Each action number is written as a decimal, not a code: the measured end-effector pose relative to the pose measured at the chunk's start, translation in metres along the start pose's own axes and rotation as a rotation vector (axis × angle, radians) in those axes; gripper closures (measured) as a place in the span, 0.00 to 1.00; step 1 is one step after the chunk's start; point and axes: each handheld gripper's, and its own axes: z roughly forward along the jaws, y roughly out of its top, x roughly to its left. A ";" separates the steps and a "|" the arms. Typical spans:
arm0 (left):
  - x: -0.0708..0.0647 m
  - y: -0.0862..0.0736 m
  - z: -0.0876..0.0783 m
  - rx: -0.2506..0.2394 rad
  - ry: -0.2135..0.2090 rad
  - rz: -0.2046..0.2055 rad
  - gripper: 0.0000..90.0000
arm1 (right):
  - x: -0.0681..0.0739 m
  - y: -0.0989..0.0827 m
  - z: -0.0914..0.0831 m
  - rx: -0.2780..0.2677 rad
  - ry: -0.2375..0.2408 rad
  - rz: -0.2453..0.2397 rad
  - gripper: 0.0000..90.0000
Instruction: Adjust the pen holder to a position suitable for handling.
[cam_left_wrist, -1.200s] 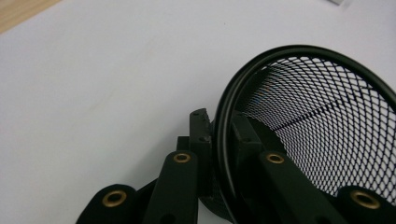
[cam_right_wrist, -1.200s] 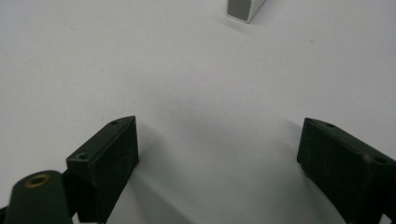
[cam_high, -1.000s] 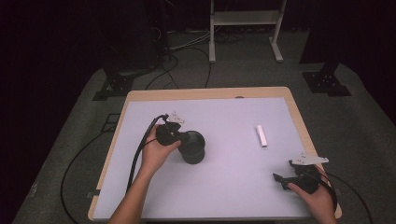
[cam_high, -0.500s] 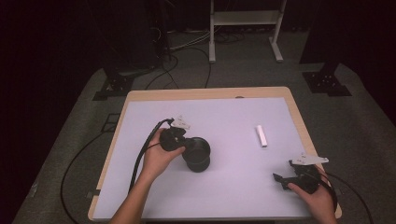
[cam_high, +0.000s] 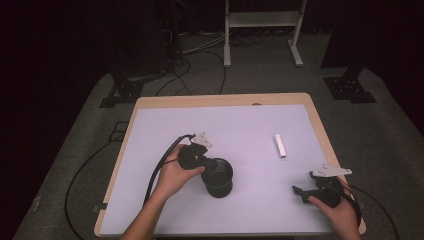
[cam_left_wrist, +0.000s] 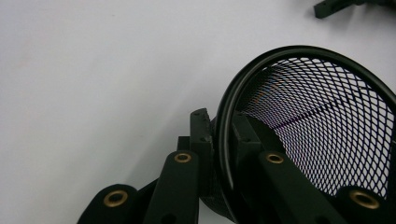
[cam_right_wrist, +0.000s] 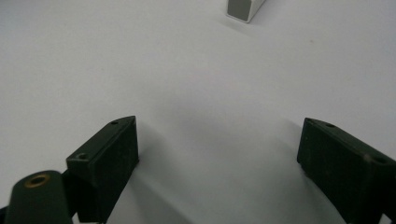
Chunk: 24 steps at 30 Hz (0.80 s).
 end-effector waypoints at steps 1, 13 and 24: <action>0.000 0.000 0.001 0.006 -0.007 0.005 0.92 | 0.000 0.000 0.000 0.000 0.000 0.000 0.13; -0.004 0.002 0.012 0.031 -0.021 0.002 0.91 | 0.000 0.000 0.000 0.000 0.000 0.000 0.13; -0.003 0.002 0.015 0.023 -0.016 -0.009 0.85 | 0.000 0.000 0.000 0.000 0.000 0.000 0.13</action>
